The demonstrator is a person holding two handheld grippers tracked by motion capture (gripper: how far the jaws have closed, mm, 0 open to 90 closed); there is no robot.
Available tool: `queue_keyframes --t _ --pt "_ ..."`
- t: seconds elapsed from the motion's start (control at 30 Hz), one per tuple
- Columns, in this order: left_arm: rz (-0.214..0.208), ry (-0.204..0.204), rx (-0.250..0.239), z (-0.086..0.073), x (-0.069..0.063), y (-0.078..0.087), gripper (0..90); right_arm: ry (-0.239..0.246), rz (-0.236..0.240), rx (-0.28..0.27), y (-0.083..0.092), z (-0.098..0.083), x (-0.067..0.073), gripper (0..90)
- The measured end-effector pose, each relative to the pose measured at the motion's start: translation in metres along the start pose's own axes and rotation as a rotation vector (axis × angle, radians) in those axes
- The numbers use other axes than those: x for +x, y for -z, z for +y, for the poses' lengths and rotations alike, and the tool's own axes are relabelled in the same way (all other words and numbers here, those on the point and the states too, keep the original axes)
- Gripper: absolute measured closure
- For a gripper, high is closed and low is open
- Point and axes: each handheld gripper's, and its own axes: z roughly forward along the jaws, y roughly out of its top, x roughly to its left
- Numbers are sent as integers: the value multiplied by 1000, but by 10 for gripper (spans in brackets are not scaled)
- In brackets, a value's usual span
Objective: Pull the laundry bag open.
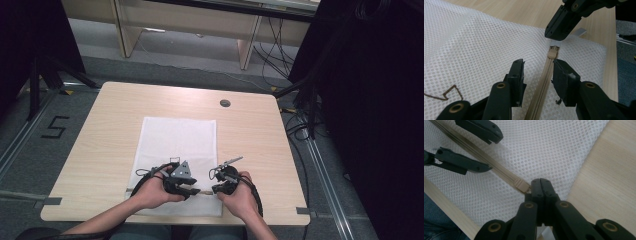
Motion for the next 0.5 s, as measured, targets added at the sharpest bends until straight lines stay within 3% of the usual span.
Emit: queue_keyframes --t 0.23,0.3,0.33,0.4,0.5 --pt "-20 -6 7 0 -4 -6 627 -27 -7 32 -1 -1 1 900" --pt "-17 -10 15 1 -4 -6 635 -25 -12 25 0 0 1 900" --pt "-18 -8 12 1 -5 -7 638 2 -17 9 0 0 0 900" --pt "-22 -10 15 2 -5 -8 643 -23 -13 29 0 -1 1 900" --pt "-29 -23 15 5 -7 -12 655 -2 -14 41 -5 -3 -1 900"
